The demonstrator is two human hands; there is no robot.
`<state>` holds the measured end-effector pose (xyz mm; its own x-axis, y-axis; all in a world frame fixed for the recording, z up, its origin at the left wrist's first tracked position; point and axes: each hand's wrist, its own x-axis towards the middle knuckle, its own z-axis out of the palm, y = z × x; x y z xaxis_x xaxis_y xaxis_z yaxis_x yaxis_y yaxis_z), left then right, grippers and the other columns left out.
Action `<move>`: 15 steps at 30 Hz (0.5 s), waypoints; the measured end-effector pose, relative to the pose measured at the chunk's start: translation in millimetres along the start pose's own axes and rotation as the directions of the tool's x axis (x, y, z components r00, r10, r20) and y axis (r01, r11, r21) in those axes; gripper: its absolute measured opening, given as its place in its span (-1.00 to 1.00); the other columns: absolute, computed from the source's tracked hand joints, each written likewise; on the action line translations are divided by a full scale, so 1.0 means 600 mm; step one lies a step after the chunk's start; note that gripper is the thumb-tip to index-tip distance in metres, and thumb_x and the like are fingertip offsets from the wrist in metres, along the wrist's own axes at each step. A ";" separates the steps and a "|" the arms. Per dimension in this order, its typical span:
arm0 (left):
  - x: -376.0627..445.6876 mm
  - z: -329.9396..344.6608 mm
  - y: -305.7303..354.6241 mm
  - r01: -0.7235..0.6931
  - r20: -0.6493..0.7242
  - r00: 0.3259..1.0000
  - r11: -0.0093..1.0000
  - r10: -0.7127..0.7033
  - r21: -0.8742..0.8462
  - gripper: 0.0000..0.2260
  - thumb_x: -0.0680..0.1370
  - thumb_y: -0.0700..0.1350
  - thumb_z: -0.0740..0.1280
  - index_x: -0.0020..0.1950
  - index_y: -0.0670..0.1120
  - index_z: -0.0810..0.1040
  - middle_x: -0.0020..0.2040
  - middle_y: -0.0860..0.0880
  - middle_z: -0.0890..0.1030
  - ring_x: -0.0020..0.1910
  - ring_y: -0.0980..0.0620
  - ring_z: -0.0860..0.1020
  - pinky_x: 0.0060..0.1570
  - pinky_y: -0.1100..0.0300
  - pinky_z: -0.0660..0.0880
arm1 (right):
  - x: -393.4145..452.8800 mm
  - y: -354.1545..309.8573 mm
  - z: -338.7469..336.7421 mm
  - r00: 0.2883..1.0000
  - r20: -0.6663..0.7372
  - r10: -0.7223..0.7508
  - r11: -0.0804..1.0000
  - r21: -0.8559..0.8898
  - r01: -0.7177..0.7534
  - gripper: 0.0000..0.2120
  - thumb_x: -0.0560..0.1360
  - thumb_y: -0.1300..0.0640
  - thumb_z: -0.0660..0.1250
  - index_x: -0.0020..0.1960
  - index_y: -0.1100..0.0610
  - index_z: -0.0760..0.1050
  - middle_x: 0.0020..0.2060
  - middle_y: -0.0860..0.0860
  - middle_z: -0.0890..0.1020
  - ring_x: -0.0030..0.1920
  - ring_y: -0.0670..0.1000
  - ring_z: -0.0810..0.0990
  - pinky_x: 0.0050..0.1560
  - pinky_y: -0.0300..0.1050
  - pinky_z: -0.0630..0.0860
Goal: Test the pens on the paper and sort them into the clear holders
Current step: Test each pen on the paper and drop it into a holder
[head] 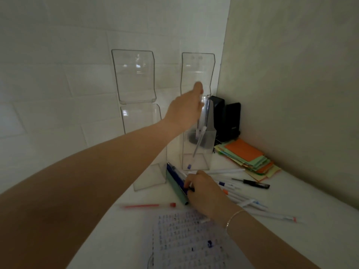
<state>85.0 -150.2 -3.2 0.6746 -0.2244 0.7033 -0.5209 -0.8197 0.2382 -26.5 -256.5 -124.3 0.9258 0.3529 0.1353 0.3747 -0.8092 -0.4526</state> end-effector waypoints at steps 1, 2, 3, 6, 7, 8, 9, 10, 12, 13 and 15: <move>-0.004 0.005 -0.004 0.007 0.101 0.995 1.000 -0.010 0.028 -0.84 0.56 -0.13 0.24 0.10 -0.11 0.31 -0.18 -0.08 0.58 -0.28 -0.08 0.55 -0.20 -0.05 0.53 | 0.000 -0.001 -0.004 1.000 0.007 0.018 1.000 0.016 -0.018 -0.81 0.53 0.28 0.22 0.09 0.16 0.52 0.01 0.07 0.40 0.08 0.05 0.46 -0.14 -0.31 0.29; -0.006 0.009 -0.007 0.022 0.185 0.982 0.998 -0.032 0.054 -0.83 0.54 -0.12 0.27 0.07 -0.10 0.33 -0.17 -0.09 0.59 -0.24 -0.08 0.56 -0.18 -0.02 0.52 | 0.000 -0.003 -0.008 0.999 0.014 0.033 0.999 0.029 -0.033 -0.82 0.52 0.29 0.23 0.08 0.16 0.52 0.04 0.08 0.43 0.06 0.04 0.46 -0.13 -0.32 0.30; -0.007 0.012 -0.007 0.034 0.247 0.968 0.996 -0.054 0.085 -0.83 0.52 -0.12 0.30 0.03 -0.10 0.35 -0.14 -0.09 0.59 -0.20 -0.09 0.55 -0.18 0.03 0.50 | 0.000 -0.004 -0.011 0.999 0.018 0.044 0.998 0.044 -0.045 -0.83 0.51 0.29 0.24 0.06 0.15 0.50 0.03 0.09 0.44 0.04 0.05 0.47 -0.12 -0.29 0.32; -0.002 0.016 0.004 0.054 0.381 0.918 0.986 -0.111 0.156 -0.90 0.46 -0.14 0.35 -0.12 -0.10 0.44 -0.14 -0.10 0.58 -0.14 -0.09 0.56 -0.20 0.14 0.44 | 0.003 -0.010 -0.016 0.996 0.032 0.083 0.990 0.113 -0.086 -0.84 0.47 0.30 0.26 -0.01 0.12 0.36 -0.09 0.08 0.45 -0.09 0.03 0.44 -0.17 -0.20 0.36; 0.001 0.018 0.006 0.070 0.428 0.894 0.986 -0.130 0.153 -0.90 0.48 -0.14 0.35 -0.18 -0.11 0.47 -0.17 -0.11 0.60 -0.19 -0.06 0.57 -0.20 0.15 0.46 | 0.003 -0.012 -0.016 0.995 0.037 0.096 0.987 0.125 -0.100 -0.82 0.46 0.30 0.27 0.01 0.11 0.36 -0.10 0.08 0.46 -0.09 0.02 0.44 -0.17 -0.20 0.37; 0.003 0.019 0.008 0.085 0.478 0.867 0.987 -0.140 0.137 -0.84 0.51 -0.11 0.33 -0.24 -0.14 0.48 -0.24 -0.11 0.61 -0.27 -0.03 0.57 -0.21 0.16 0.48 | 0.003 -0.013 -0.016 0.994 0.040 0.105 0.985 0.130 -0.109 -0.80 0.46 0.29 0.28 0.05 0.12 0.39 -0.08 0.08 0.47 -0.08 0.01 0.44 -0.15 -0.20 0.40; 0.004 0.019 0.012 0.086 0.519 0.843 0.989 -0.138 0.123 -0.73 0.55 -0.07 0.29 -0.31 -0.15 0.45 -0.32 -0.10 0.57 -0.35 -0.01 0.53 -0.23 0.15 0.47 | 0.003 -0.011 -0.016 0.992 0.045 0.120 0.983 0.134 -0.125 -0.76 0.46 0.28 0.29 0.12 0.14 0.43 -0.05 0.09 0.51 -0.07 0.00 0.45 -0.11 -0.21 0.43; 0.003 0.016 0.018 0.077 0.538 0.833 0.989 -0.132 0.124 -0.65 0.59 -0.04 0.22 -0.38 -0.14 0.40 -0.39 -0.08 0.50 -0.38 0.00 0.48 -0.26 0.13 0.44 | 0.002 -0.009 -0.017 0.989 0.048 0.139 0.978 0.149 -0.145 -0.73 0.47 0.26 0.29 0.17 0.15 0.46 -0.01 0.10 0.54 -0.07 -0.02 0.46 -0.10 -0.25 0.44; -0.005 -0.006 0.037 0.012 0.469 0.879 0.987 -0.086 0.158 -0.59 0.63 0.00 0.12 -0.40 -0.11 0.30 -0.41 -0.03 0.38 -0.33 -0.02 0.43 -0.28 0.13 0.36 | 0.001 -0.003 -0.022 0.979 0.047 0.198 0.953 0.223 -0.204 -0.76 0.47 0.23 0.31 0.14 0.15 0.55 -0.05 0.09 0.60 -0.19 -0.07 0.50 -0.22 -0.33 0.44; -0.015 -0.022 0.048 -0.028 0.381 0.924 0.985 -0.039 0.168 -0.60 0.63 0.01 0.09 -0.37 -0.11 0.31 -0.39 -0.02 0.38 -0.31 -0.02 0.44 -0.26 0.13 0.37 | 0.002 0.001 -0.027 0.969 0.053 0.242 0.923 0.295 -0.247 -0.81 0.46 0.24 0.32 0.06 0.15 0.59 -0.15 0.08 0.61 -0.28 -0.06 0.50 -0.29 -0.34 0.44; -0.054 -0.056 0.065 -0.038 0.164 0.986 0.998 0.028 0.059 -0.67 0.63 0.01 0.09 -0.25 -0.13 0.42 -0.32 -0.02 0.49 -0.28 0.00 0.49 -0.21 0.08 0.46 | 0.001 0.010 -0.042 0.943 0.094 0.321 0.798 0.510 -0.322 -0.88 0.45 0.31 0.33 -0.06 0.21 0.62 -0.32 0.11 0.58 -0.36 0.02 0.49 -0.27 -0.16 0.50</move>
<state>25.1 -157.5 5.6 0.7362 -0.3306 0.5905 -0.5145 -0.8402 0.1711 -22.4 -272.7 -104.8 0.9880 0.1173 -0.1000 -0.0248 -0.5196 -0.8541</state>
